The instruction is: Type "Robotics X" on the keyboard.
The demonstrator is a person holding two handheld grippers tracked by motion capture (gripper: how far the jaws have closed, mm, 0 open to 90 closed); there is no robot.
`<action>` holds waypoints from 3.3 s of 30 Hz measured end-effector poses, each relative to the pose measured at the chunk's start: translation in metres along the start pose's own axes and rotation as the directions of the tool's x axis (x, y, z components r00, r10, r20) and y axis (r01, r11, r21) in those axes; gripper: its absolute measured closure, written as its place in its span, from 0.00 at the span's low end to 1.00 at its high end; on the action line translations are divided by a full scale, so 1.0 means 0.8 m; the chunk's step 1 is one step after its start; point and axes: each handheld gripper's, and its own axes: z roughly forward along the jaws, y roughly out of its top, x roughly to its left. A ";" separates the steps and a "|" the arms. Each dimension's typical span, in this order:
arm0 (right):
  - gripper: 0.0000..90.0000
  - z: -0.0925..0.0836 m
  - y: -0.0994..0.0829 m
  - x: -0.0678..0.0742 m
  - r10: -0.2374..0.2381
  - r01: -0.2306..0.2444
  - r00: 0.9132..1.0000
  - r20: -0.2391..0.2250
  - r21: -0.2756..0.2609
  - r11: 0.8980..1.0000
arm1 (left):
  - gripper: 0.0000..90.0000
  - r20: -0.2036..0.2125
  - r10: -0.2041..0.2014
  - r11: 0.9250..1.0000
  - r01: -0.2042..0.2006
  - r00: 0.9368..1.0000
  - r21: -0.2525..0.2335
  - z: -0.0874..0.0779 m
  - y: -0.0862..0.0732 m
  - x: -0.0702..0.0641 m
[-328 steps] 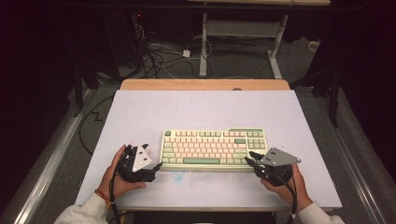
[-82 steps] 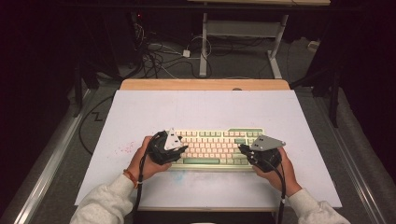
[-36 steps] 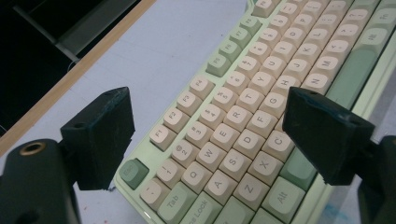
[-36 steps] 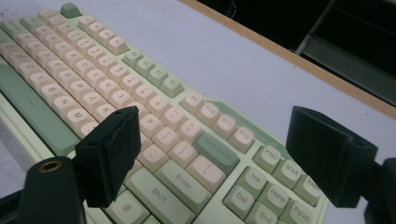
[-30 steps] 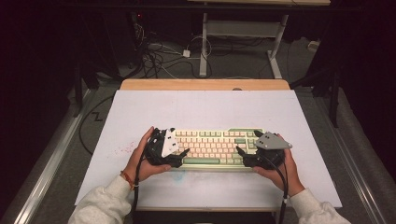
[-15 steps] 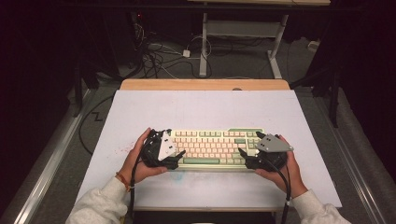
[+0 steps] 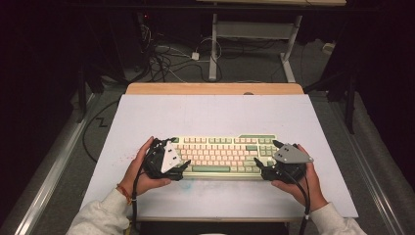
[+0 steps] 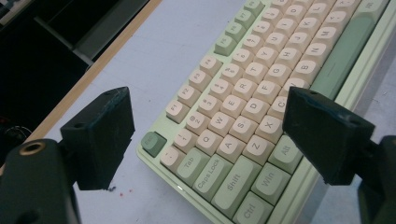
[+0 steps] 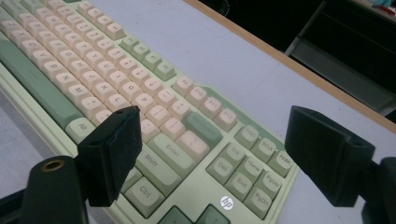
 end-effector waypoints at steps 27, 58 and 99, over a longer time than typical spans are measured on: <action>0.22 -0.024 -0.013 -0.003 -0.006 0.007 1.000 0.029 -0.019 1.000 | 0.17 -0.020 -0.003 1.000 0.003 1.000 0.006 -0.024 -0.027 -0.002; 0.22 -0.038 -0.057 -0.012 0.032 -0.035 0.996 0.081 0.032 0.999 | 0.17 -0.021 -0.056 0.995 0.058 0.998 0.084 -0.043 -0.088 -0.001; 0.20 -0.043 -0.077 -0.004 0.099 -0.100 0.994 0.038 0.033 0.994 | 0.17 0.007 -0.119 0.985 0.117 0.993 0.130 -0.044 -0.110 -0.009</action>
